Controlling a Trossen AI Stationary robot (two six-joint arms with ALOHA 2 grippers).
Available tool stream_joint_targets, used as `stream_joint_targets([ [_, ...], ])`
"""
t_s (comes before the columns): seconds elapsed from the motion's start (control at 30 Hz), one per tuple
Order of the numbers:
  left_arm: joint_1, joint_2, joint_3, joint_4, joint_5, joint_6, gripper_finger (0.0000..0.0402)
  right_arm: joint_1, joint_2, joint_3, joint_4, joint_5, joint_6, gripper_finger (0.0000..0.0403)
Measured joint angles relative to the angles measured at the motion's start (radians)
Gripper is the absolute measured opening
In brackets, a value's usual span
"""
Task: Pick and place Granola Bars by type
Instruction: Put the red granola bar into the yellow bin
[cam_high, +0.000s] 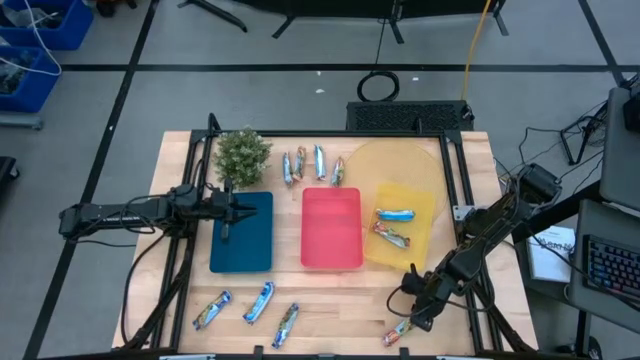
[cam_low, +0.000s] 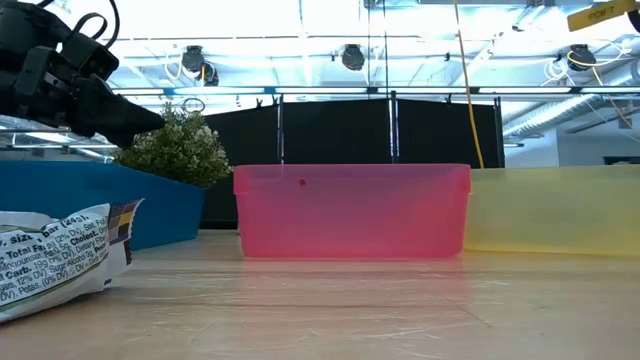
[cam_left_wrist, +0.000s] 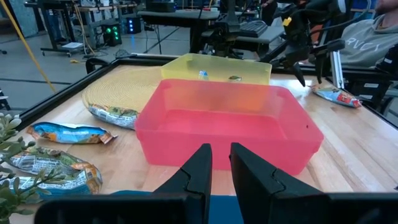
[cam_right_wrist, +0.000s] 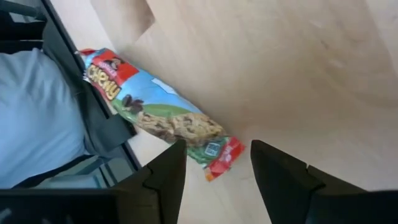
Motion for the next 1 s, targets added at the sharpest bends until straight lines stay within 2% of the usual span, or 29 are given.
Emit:
stream_joint_targets([
  [0.57,0.000,0.000,0.000,0.000,0.000,0.003,0.0067,0.008,0.044,0.000,0.023,-0.013,0.008,0.0164],
  [0.7,0.000,0.000,0.000,0.000,0.000,0.004,0.0067,0.009,0.043,0.000,0.023,-0.034,-0.017,0.0124],
  [0.87,0.000,0.000,0.000,0.000,0.000,0.005,0.0067,0.009,0.043,0.000,0.023,-0.033,-0.112,0.0024],
  [1.0,0.000,0.000,0.000,0.000,0.000,0.006,0.0067,0.009,0.043,0.000,0.023,-0.006,-0.179,0.0002],
])
